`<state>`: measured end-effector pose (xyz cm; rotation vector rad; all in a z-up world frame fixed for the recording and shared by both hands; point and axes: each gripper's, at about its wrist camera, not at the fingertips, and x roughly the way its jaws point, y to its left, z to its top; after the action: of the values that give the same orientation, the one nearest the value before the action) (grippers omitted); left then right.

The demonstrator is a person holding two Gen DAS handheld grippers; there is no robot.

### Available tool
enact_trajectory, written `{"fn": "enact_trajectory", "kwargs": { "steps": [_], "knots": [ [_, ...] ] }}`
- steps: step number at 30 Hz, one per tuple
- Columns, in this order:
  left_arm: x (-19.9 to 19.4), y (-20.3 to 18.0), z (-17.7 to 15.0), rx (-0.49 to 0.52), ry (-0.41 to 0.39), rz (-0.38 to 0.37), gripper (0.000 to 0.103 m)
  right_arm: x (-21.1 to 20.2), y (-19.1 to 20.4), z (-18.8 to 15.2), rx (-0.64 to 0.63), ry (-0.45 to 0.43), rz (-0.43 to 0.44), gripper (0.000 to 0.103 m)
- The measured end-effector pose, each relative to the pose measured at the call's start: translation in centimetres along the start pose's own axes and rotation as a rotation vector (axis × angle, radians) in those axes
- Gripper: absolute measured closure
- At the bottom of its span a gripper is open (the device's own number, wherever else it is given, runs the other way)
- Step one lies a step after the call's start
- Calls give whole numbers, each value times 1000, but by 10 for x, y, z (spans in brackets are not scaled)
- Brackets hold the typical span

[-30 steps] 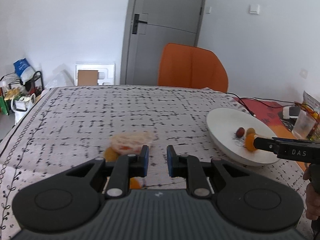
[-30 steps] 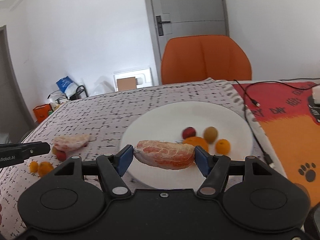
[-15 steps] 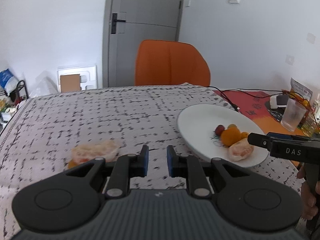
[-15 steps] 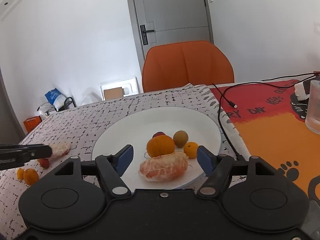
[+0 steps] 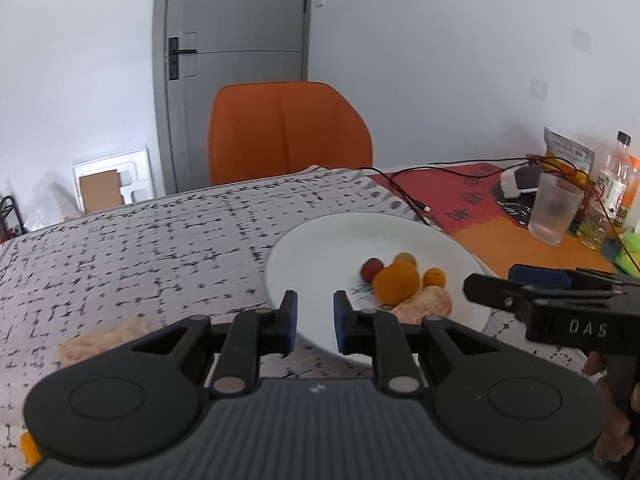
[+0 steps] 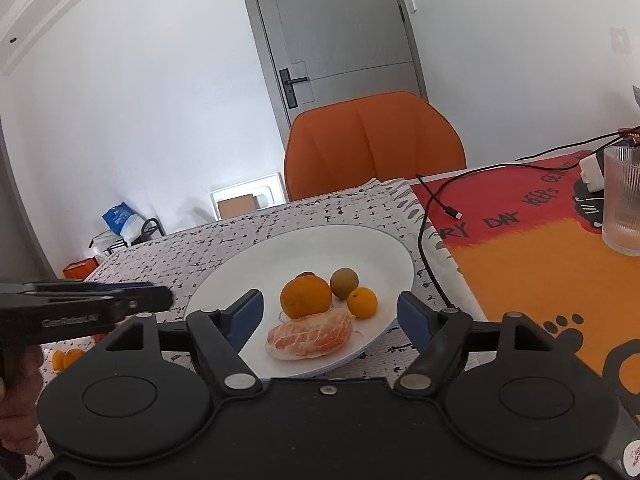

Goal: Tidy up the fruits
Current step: 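Carry the peeled segment in the right tool to the white bowl and release, then move both tools back toward the remaining fruits on the table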

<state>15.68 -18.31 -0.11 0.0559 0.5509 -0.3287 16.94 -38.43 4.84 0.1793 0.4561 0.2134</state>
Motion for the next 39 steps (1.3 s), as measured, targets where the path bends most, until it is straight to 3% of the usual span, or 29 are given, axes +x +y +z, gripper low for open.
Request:
{"fn": "enact_trajectory", "kwargs": {
  "steps": [13, 16, 18, 21, 29, 39],
  "knots": [
    [-3, -8, 9, 6, -25, 5, 80, -6, 1, -2, -3, -4, 16, 26],
    [-8, 0, 7, -8, -16, 25, 67, -6, 3, -2, -3, 1, 20, 24],
    [-13, 6, 6, -14, -22, 40, 50, -6, 6, -2, -4, 3, 19, 22],
    [-22, 17, 5, -38, -40, 71, 42, -7, 9, -2, -11, 3, 22, 21],
    [-47, 40, 0, -73, -74, 119, 31, -6, 22, -2, -23, 9, 41, 19],
    [-67, 69, -12, -126, -86, 172, 28, -6, 40, -4, -52, 18, 56, 13]
  ]
}}
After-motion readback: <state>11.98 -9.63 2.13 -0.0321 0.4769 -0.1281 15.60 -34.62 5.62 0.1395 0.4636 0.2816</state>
